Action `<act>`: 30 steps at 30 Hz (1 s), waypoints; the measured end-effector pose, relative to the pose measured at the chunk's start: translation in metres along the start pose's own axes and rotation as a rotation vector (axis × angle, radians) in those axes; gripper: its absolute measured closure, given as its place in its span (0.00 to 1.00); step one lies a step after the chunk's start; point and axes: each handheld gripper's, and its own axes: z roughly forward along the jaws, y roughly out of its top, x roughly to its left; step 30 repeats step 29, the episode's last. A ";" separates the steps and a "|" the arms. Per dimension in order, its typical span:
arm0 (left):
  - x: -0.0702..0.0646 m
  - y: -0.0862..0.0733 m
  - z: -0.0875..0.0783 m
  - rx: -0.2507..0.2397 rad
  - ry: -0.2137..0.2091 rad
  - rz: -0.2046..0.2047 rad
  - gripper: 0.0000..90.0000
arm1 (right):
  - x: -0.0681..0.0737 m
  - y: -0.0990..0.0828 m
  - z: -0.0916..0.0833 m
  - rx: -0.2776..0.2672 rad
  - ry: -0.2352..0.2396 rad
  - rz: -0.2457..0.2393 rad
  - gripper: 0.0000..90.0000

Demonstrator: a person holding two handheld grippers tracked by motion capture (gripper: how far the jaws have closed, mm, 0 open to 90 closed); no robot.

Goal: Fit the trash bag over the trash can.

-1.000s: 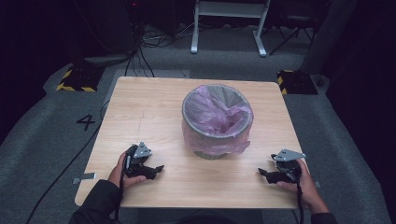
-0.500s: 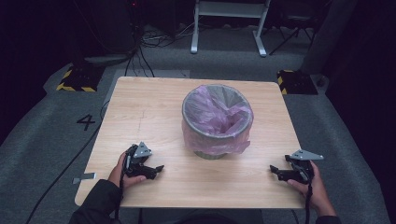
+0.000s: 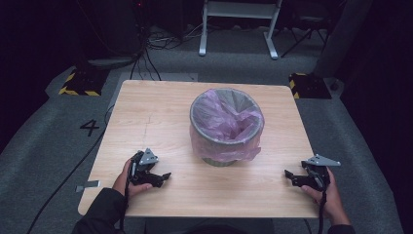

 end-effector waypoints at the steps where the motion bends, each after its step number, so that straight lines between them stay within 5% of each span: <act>1: 0.000 0.000 0.000 0.000 0.000 0.001 0.16 | 0.000 0.000 0.000 0.000 0.000 0.000 0.16; 30: 0.000 0.000 0.000 -0.001 -0.004 -0.005 0.16 | 0.000 0.000 0.000 -0.001 0.002 -0.005 0.17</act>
